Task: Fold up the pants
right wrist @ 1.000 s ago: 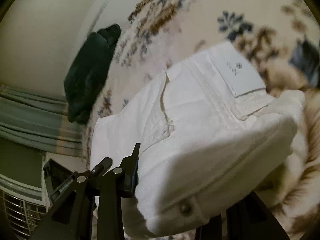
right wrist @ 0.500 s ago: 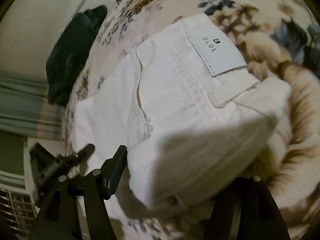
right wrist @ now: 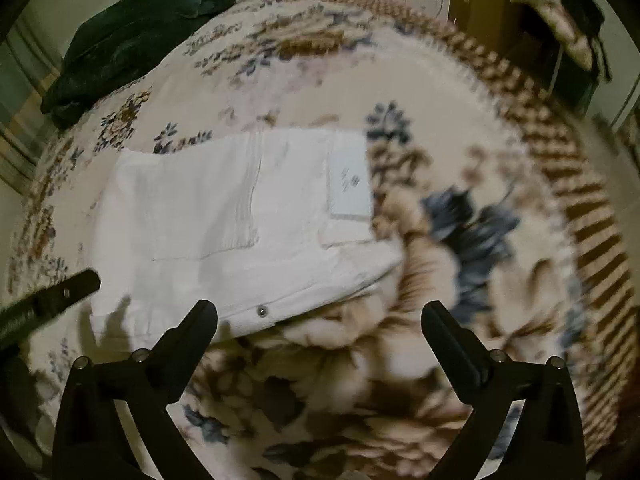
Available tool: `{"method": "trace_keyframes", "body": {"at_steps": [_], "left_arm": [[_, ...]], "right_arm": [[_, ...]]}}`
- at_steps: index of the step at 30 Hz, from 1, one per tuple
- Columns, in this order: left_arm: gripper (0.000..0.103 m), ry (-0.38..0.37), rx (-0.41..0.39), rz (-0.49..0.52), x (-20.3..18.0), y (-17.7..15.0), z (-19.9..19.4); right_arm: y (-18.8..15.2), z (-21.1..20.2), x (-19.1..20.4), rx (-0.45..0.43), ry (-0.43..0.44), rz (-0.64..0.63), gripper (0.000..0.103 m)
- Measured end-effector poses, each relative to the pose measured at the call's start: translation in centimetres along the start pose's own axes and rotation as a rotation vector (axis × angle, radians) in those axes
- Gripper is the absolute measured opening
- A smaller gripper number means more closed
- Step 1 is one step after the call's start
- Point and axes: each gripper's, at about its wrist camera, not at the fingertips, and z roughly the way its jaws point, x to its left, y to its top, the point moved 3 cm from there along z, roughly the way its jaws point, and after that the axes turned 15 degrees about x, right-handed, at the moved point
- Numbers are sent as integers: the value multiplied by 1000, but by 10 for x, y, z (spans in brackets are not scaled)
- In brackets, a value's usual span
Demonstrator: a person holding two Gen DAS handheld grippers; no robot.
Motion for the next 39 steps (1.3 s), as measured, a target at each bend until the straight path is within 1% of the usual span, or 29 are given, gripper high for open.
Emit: {"method": "trace_keyframes", "body": {"at_steps": [1, 3, 7, 10, 14, 19, 22, 24, 25, 30, 32, 36, 39], "left_arm": [[88, 14, -3, 4, -5, -3, -6], [88, 35, -22, 12, -13, -12, -23], [88, 53, -62, 15, -25, -24, -58], [88, 54, -102, 5, -34, -38, -98], [88, 58, -150, -9, -45, -62, -151], [88, 73, -208, -11, -65, -103, -225], [88, 81, -239, -3, -78, -127, -261], [88, 87, -269, 4, -89, -149, -293], [88, 91, -284, 4, -93, -158, -305], [88, 110, -363, -16, -109, -206, -367], [88, 121, -380, -25, -112, -220, -384], [88, 113, -413, -50, -115, -249, -421], [88, 111, -432, -52, -116, -265, -440]], "right_arm": [[0, -11, -1, -21, -21, -9, 103], [-2, -29, 0, -40, -36, -23, 103], [-7, -76, -4, -78, -40, -36, 103], [-17, -114, -8, -111, -49, -44, 103], [-35, -177, -17, -153, -51, -54, 103], [-68, -261, -26, -214, -51, -75, 103], [-93, -320, -33, -256, -39, -95, 103], [-107, -352, -35, -282, -42, -111, 103], [-118, -374, -37, -297, -38, -122, 103], [-160, -450, -46, -343, -33, -163, 103], [-177, -478, -48, -363, -35, -180, 103], [-213, -533, -52, -396, -41, -211, 103], [-235, -569, -55, -420, -41, -212, 103]]}}
